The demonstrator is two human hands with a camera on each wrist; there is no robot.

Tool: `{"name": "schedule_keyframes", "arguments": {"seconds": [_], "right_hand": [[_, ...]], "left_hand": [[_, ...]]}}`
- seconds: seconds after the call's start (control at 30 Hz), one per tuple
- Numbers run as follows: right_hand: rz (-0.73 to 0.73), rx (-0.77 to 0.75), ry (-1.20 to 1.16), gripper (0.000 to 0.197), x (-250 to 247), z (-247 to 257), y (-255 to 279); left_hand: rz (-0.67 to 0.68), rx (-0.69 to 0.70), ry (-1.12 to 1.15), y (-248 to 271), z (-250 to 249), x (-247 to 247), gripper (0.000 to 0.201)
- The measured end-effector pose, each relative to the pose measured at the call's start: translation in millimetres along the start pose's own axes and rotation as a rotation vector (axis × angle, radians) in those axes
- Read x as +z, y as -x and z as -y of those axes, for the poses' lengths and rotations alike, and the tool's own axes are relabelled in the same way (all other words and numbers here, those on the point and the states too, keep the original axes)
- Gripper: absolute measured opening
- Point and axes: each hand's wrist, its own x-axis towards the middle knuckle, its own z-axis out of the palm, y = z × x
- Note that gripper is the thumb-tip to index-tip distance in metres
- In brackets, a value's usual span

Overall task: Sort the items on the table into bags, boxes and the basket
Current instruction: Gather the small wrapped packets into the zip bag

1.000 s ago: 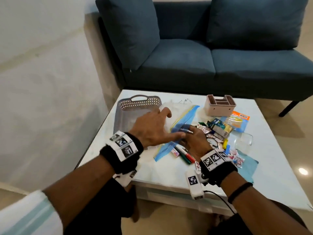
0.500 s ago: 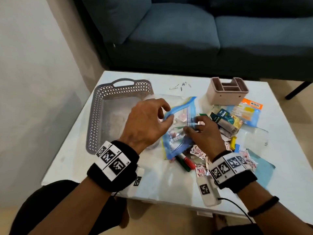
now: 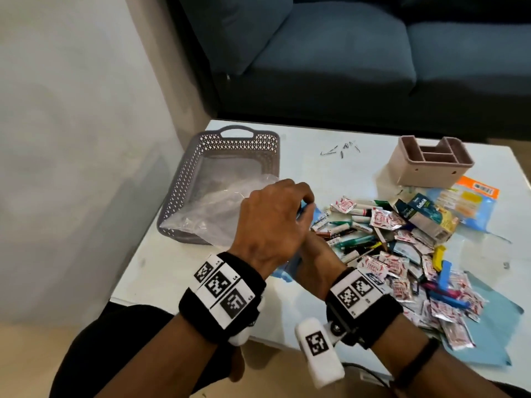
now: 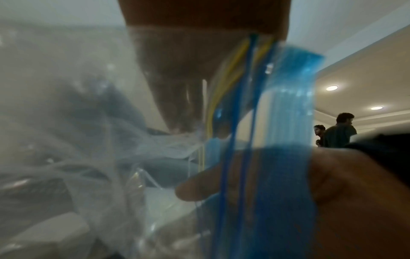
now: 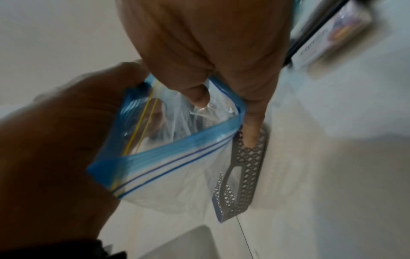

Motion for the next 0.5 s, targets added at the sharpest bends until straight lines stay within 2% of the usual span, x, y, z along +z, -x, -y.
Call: {"name": "schedule_keyframes", "arguments": {"seconds": [0.07, 0.1, 0.2, 0.33, 0.43, 0.5], "right_hand": [[0.015, 0.006, -0.041, 0.032, 10, 1, -8], [0.018, 0.007, -0.043, 0.033, 14, 3, -11], [-0.023, -0.014, 0.058, 0.021, 14, 7, -21], [-0.08, -0.126, 0.273, 0.01, -3, 27, -17], [-0.008, -0.2, 0.554, 0.004, -33, 51, 4], [0.02, -0.203, 0.903, 0.002, -56, 68, 19]], "left_hand": [[0.0, -0.019, 0.001, 2, 11, -2, 0.009], [0.002, -0.025, 0.006, 2, 15, -3, 0.009], [-0.008, -0.019, 0.062, 4, 26, -3, 0.009], [-0.065, -0.004, 0.299, -1, 21, -10, 0.007], [-0.058, -0.028, 0.45, -9, 2, -17, 0.006], [0.104, -0.06, 0.521, -12, -12, -19, 0.009]]}}
